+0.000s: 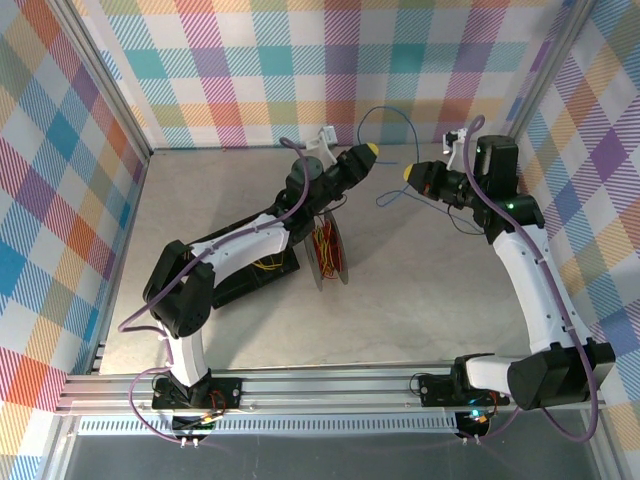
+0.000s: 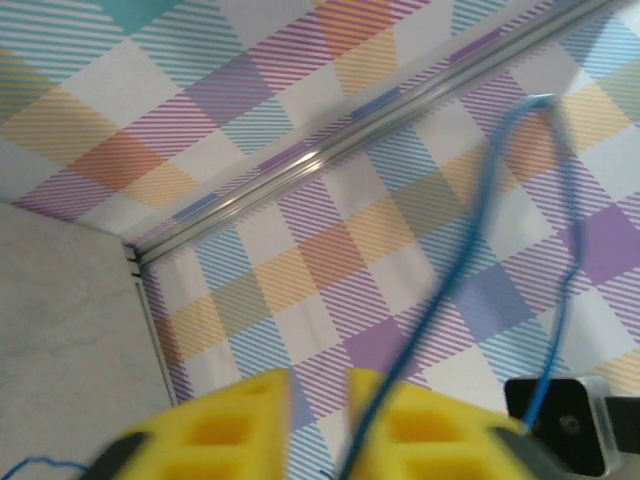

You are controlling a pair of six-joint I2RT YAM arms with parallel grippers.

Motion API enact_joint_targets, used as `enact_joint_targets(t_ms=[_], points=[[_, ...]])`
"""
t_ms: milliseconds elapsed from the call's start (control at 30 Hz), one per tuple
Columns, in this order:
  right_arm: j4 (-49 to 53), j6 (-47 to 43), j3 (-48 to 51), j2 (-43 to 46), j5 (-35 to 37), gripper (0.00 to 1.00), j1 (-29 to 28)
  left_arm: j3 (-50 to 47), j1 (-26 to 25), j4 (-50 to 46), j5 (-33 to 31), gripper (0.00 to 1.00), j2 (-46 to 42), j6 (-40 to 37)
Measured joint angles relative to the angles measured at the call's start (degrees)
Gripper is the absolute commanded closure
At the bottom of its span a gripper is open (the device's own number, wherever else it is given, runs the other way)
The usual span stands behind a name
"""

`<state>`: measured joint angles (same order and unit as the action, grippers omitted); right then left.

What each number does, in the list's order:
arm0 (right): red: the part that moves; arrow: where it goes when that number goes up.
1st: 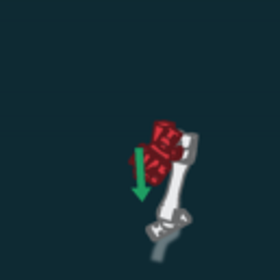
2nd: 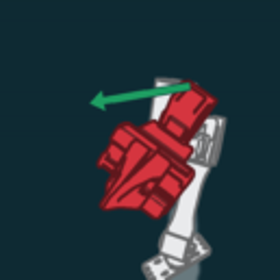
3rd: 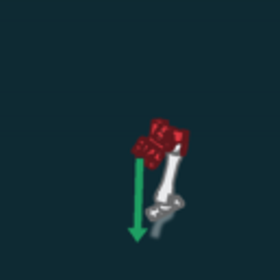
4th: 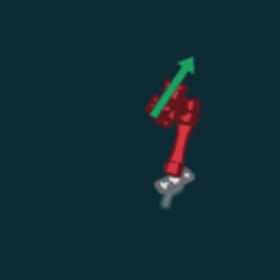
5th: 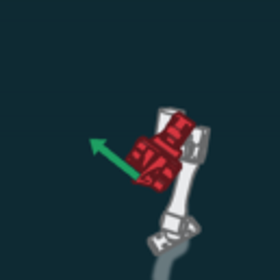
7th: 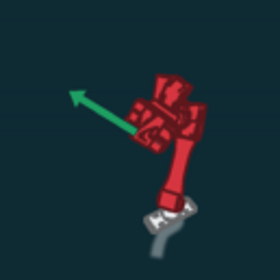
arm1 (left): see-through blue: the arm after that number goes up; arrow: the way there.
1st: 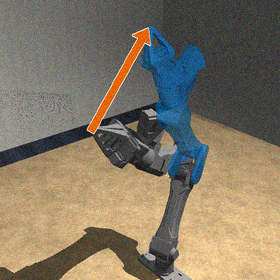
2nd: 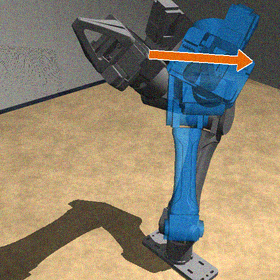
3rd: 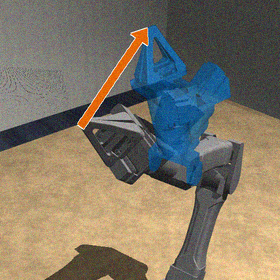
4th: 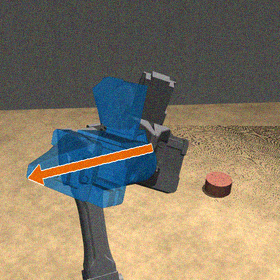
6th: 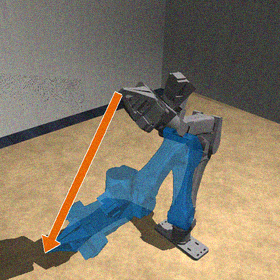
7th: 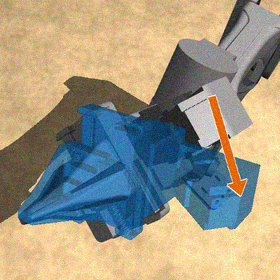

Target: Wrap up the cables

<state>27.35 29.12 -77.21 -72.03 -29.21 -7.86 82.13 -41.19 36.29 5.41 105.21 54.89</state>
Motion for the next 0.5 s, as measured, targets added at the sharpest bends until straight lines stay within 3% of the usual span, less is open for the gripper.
enact_joint_targets(t_ms=[100, 233, 367, 500], points=[[1.4, -1.1, 0.0, 0.1, 0.3, 1.0, 0.0, 1.6, 0.0, -2.7, 0.2, 1.0, 0.0, -0.6], [7.1, -5.1, -1.8, -0.1, 3.5, 1.0, 0.9, 6.1, 0.0, -17.0, 1.3, 1.0, -0.5, -5.6], [13.8, -11.5, -7.2, -1.5, 10.4, 1.0, 1.6, 21.4, 0.1, -45.9, 2.6, 1.0, -0.5, -18.8], [17.8, -17.3, -11.1, -2.9, 16.9, 1.0, 1.6, 47.7, 0.1, -76.0, 2.8, 1.0, 3.8, -35.8]])
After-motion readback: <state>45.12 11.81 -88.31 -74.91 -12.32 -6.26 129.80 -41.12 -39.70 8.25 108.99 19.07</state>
